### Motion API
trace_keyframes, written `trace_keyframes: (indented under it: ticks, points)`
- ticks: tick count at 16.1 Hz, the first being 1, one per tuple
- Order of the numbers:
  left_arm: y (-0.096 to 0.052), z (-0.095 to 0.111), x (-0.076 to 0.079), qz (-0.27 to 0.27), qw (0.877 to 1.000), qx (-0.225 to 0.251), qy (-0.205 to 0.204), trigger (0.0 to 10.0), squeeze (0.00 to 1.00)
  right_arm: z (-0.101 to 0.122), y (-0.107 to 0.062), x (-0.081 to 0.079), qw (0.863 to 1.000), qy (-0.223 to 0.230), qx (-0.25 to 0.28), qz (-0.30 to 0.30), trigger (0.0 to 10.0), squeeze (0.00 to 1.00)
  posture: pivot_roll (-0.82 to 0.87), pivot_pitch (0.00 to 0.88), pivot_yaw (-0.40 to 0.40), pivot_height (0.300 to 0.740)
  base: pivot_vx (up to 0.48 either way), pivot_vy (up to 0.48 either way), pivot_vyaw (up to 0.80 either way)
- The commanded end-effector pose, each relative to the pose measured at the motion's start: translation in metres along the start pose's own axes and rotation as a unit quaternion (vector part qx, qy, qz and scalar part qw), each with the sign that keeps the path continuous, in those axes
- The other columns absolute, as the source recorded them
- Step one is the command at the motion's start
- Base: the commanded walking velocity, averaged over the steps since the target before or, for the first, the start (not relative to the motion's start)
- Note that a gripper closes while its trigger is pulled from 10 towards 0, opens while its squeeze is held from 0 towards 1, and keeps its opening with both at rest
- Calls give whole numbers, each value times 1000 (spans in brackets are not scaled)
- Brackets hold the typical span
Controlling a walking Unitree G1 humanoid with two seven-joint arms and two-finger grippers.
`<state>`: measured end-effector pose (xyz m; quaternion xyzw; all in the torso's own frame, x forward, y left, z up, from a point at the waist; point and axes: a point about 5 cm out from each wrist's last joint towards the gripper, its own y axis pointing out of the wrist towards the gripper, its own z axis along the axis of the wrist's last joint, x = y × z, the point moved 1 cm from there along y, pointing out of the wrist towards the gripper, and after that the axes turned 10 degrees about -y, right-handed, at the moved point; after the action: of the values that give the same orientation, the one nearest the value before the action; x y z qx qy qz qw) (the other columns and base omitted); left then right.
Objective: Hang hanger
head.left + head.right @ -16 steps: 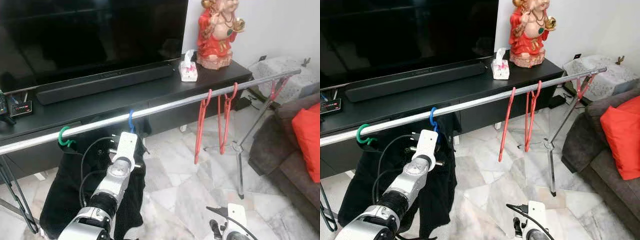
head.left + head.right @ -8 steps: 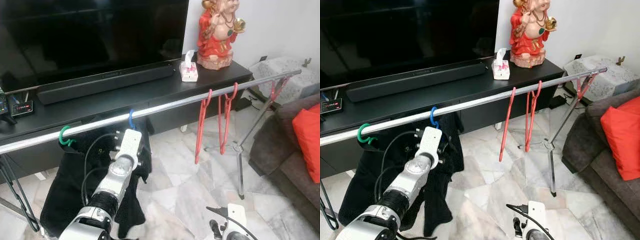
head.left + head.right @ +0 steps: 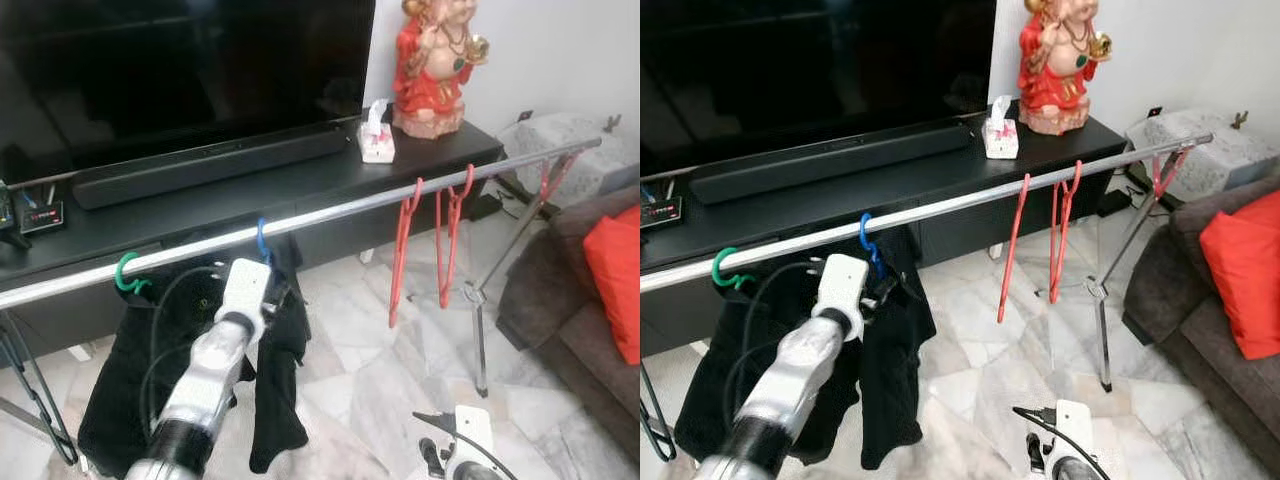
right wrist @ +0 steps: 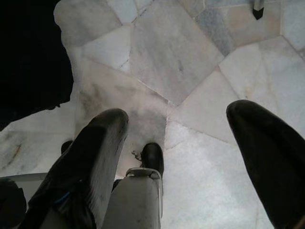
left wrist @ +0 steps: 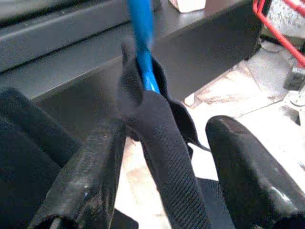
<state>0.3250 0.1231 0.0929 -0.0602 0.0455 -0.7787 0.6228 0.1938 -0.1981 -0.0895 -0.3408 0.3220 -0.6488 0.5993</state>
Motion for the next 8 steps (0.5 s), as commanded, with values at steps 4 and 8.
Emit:
trace_keyframes:
  ticks: [4, 8]
  points:
    - [-27, 17, -5, -9, 998, 61, 5, 10000, 125, -2, 0, 2, 1000, -3, -7, -1, 10000, 0, -84, 0, -43, 740, 0, 0, 0]
    - [-59, 10, -21, 25, 997, 76, -5, 10000, 0, -2, 0, 2, 1000, -3, -7, -1, 10000, 0, -74, 0, -45, 740, 0, 0, 0]
